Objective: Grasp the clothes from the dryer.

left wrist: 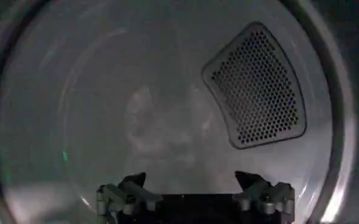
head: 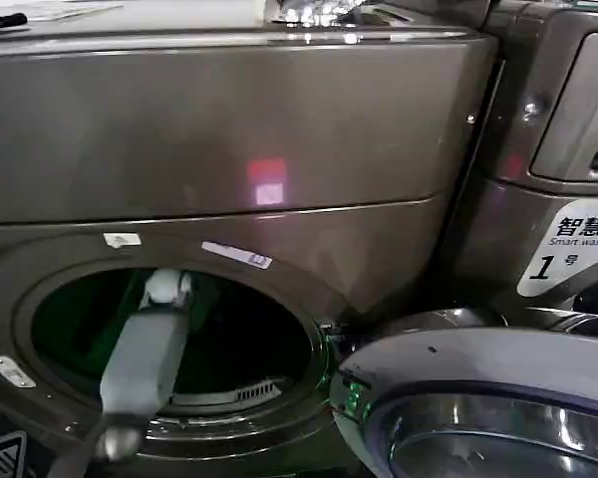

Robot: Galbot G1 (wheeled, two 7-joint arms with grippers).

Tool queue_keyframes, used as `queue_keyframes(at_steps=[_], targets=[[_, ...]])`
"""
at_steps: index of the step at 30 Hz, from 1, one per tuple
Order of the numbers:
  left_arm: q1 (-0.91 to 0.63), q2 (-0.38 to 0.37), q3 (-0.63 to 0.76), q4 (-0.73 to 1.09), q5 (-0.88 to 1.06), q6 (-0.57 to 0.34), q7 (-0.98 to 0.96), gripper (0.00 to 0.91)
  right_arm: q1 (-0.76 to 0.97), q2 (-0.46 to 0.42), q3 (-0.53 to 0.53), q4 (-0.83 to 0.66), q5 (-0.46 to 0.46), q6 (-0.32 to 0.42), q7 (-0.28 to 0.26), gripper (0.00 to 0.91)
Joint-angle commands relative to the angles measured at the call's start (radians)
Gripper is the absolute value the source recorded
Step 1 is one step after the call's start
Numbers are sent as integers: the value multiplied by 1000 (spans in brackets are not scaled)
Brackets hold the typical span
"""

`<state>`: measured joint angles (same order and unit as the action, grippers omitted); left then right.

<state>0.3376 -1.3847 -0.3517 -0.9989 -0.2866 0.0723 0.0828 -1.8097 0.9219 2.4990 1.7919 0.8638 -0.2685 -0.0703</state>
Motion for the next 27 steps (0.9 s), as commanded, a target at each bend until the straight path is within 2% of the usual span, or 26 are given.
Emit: queue_keyframes(at_steps=[1, 3, 5, 8, 11, 18, 24, 27], targets=[[-157, -6, 57, 236, 16, 17, 87, 907, 2, -2, -1, -4, 0, 3, -2, 907], [-192, 13, 119, 303, 51, 55, 186, 907, 4, -2, -5, -5, 0, 5, -4, 907], [-225, 35, 199, 347, 168, 97, 302, 907, 7, -2, -11, -4, -2, 6, -4, 907], [-290, 41, 312, 459, 326, 106, 444, 907, 13, -2, -21, -1, -13, 8, -4, 907], [-342, 24, 361, 546, 468, 81, 560, 907, 14, 1, -22, -8, -20, 11, -7, 907], [-418, 25, 431, 643, 965, 10, 781, 907, 16, 11, -24, -8, -25, 15, -9, 907], [-438, 47, 449, 651, 1307, -59, 789, 907, 18, 16, -29, 4, -26, 15, -8, 907], [-439, 60, 468, 643, 1381, -109, 822, 907, 13, 19, -23, 1, -26, 16, -9, 907]])
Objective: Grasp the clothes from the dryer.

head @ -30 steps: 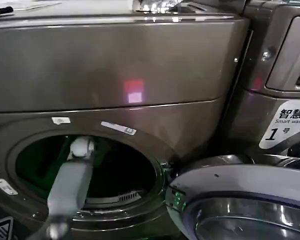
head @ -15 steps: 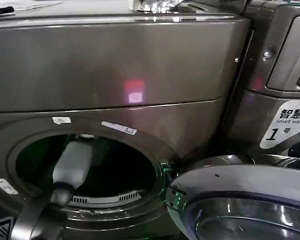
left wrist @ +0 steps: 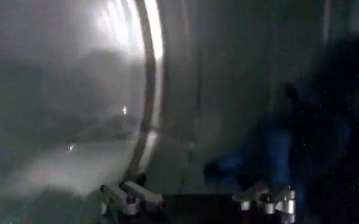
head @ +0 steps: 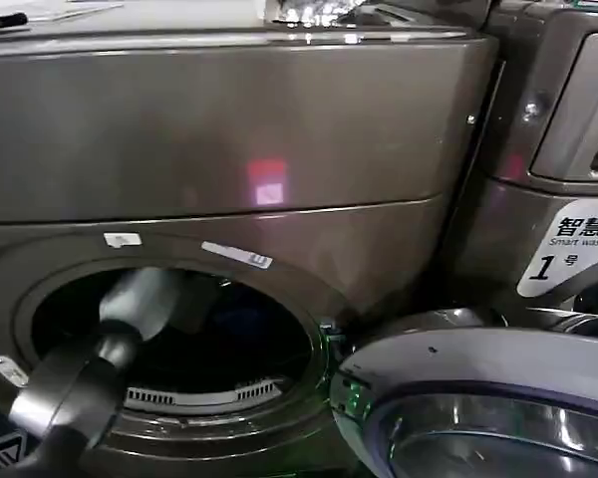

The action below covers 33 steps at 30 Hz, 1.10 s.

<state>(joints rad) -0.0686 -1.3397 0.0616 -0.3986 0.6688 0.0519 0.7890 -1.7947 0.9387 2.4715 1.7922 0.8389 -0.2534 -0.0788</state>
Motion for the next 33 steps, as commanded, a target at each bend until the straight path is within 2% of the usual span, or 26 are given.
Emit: queue_keyframes(at_steps=[1, 5, 15, 17, 19, 27, 33], targets=[[-33, 17, 56, 40, 457, -95, 115, 907, -3, 2, 7, 0, -1, 1, 0, 907], [-40, 24, 79, 42, 515, -122, 138, 907, -3, 5, 7, 5, -1, 0, 0, 907], [-17, 18, 160, 88, 446, -130, 147, 907, 5, 15, 0, 9, -10, 1, -1, 907], [-9, 15, 160, 95, 429, -122, 143, 159, 5, 12, -1, 7, -13, 2, -1, 907], [-4, 14, 159, 95, 415, -120, 140, 0, 7, 10, -2, 5, -15, 2, -1, 907], [-22, 11, 145, 79, 317, -115, 93, 0, 13, 15, -12, 5, -19, 4, -2, 907], [19, 32, 48, -28, 160, -60, 36, 0, 18, 26, -22, 17, -23, 5, -3, 907]])
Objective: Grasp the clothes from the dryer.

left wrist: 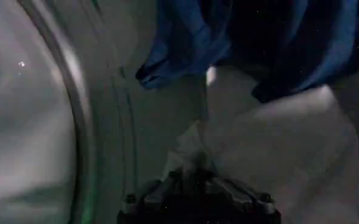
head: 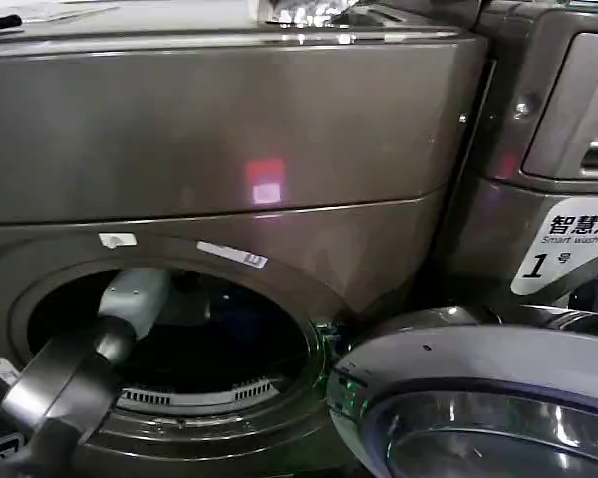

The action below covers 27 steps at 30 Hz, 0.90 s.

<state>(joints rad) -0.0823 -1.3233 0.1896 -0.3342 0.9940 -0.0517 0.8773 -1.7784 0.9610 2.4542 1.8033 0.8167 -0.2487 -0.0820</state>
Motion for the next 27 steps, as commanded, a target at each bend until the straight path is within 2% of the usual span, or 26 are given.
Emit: queue_keyframes(at_steps=[1, 6, 12, 18, 22, 27], targets=[[42, 21, -95, -119, -182, 50, -56, 0, 1, 5, -6, 8, -1, 0, 0, 907], [130, 58, -253, -283, -340, 94, -157, 0, 3, 11, -15, 19, -4, 0, 1, 907], [308, 111, -302, -509, -806, 136, -330, 0, 12, 22, -34, 38, -8, 1, 1, 907], [459, 96, -348, -696, -1085, 118, -560, 0, 13, 21, -35, 35, -9, 9, 2, 907], [548, 70, -378, -806, -1168, 67, -740, 0, 9, 20, -38, 32, -1, 24, 21, 907], [637, 10, -465, -907, -1169, 7, -926, 0, 8, 28, -40, 42, -5, 42, 12, 907]])
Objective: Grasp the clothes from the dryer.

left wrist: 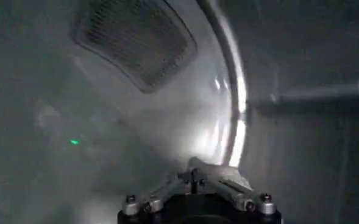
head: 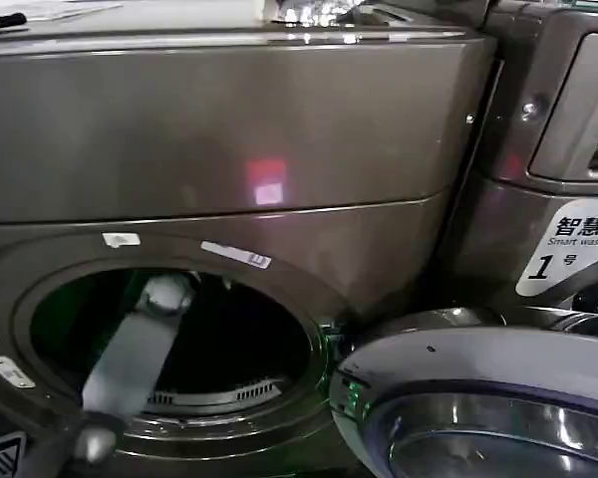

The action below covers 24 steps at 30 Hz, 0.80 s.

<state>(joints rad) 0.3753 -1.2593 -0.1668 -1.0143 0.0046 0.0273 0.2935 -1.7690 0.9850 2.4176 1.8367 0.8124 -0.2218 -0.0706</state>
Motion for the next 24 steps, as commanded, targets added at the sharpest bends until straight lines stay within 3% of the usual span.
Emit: queue_keyframes(at_steps=[1, 8, 24], targets=[[206, -69, -125, -261, -178, -93, -395, 0, 0, 4, -3, 14, -1, 14, 0, 907], [367, -150, -185, -444, -143, -115, -518, 0, -7, -2, 11, 13, 8, 16, -1, 907], [378, -144, -189, -514, -118, -120, -526, 0, -5, 0, 20, 23, 19, 27, 4, 907]])
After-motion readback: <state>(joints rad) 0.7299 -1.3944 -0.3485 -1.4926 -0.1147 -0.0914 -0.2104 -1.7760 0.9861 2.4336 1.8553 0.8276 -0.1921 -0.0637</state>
